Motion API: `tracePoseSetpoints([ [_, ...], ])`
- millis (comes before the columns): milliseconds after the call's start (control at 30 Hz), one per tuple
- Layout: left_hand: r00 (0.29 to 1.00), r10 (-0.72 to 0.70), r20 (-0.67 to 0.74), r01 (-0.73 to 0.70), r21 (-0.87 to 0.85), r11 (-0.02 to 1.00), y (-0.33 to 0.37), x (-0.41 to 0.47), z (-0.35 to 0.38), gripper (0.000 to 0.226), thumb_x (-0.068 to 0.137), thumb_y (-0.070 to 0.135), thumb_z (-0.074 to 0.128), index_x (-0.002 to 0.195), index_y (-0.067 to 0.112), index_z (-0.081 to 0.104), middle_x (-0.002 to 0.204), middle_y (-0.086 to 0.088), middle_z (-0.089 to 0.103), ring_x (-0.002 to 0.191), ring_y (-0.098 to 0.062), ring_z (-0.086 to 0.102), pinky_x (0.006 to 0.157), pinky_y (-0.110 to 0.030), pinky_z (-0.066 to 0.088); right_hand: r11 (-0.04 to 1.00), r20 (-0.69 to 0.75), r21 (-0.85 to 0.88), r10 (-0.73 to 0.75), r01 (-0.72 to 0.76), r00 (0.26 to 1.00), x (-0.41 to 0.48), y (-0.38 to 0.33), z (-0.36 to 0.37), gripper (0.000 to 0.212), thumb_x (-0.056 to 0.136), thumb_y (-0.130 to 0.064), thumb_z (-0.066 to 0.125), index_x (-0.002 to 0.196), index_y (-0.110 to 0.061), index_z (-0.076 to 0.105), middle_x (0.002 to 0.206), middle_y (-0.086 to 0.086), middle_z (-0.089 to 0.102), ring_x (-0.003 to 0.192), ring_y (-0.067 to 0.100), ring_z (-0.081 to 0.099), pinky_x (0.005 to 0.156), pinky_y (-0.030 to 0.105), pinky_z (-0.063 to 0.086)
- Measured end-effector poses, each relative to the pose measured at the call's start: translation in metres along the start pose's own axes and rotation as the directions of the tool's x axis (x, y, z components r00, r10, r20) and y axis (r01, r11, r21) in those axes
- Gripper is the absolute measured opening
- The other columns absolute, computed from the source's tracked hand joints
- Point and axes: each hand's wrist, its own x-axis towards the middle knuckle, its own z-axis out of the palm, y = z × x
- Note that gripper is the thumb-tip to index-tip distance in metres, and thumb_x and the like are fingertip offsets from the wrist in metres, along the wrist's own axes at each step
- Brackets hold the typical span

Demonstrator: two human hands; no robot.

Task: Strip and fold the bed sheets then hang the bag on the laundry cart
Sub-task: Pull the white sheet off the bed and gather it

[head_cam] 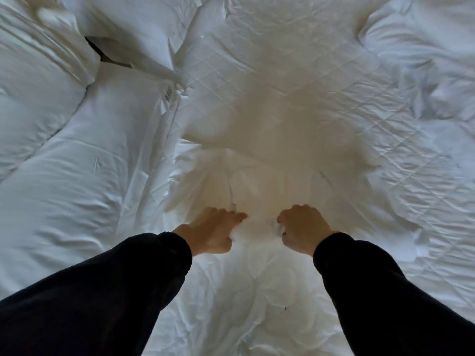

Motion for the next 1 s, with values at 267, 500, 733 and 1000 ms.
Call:
tracePoseSetpoints([
  [267,0.952,0.124,0.282,-0.091,-0.126,0.988,0.028,-0.066,-0.018,0.039,0.074,0.025,0.057,0.112,0.038,0.054,0.096,0.006,0.065,0.088,-0.021,0.061,0.079,-0.037,0.052,0.977,0.395,0.192,0.012,-0.095,0.919,-0.063,-0.026,-0.022,0.030,0.085,-0.017,0.045,0.109,-0.009,0.062,0.099,0.009,0.067,0.092,0.024,0.063,0.077,0.030,0.054],
  [500,0.999,0.009,-0.036,-0.012,-0.081,0.997,0.004,-0.051,-0.066,0.029,0.078,0.029,0.052,0.106,0.030,0.059,0.089,0.005,0.067,0.083,-0.020,0.062,0.076,-0.033,0.050,0.936,0.175,0.284,0.163,-0.208,0.971,-0.032,-0.003,-0.054,0.014,0.076,-0.019,0.048,0.081,-0.016,0.061,0.071,-0.002,0.058,0.079,0.026,0.062,0.068,0.024,0.046],
  [733,0.766,-0.064,-0.640,0.227,0.175,0.958,-0.009,-0.024,-0.046,0.047,0.084,0.037,0.030,0.112,0.014,0.061,0.100,-0.006,0.065,0.092,-0.028,0.061,0.092,-0.048,0.038,0.970,-0.504,-0.023,0.199,-0.243,0.841,-0.020,-0.006,-0.039,0.040,0.082,-0.022,0.032,0.105,-0.013,0.063,0.105,0.014,0.066,0.107,0.033,0.059,0.100,0.048,0.031],
  [1000,0.701,-0.308,-0.643,0.380,-0.028,0.924,-0.022,0.016,-0.044,0.056,0.098,0.042,0.020,0.147,0.017,0.029,0.156,-0.014,0.021,0.143,-0.036,0.019,0.109,-0.067,0.005,0.986,-0.560,-0.047,0.107,-0.160,0.822,0.001,-0.008,-0.003,0.060,0.094,-0.044,0.035,0.145,-0.013,0.035,0.149,0.019,0.035,0.138,0.037,0.030,0.112,0.057,0.009],
])
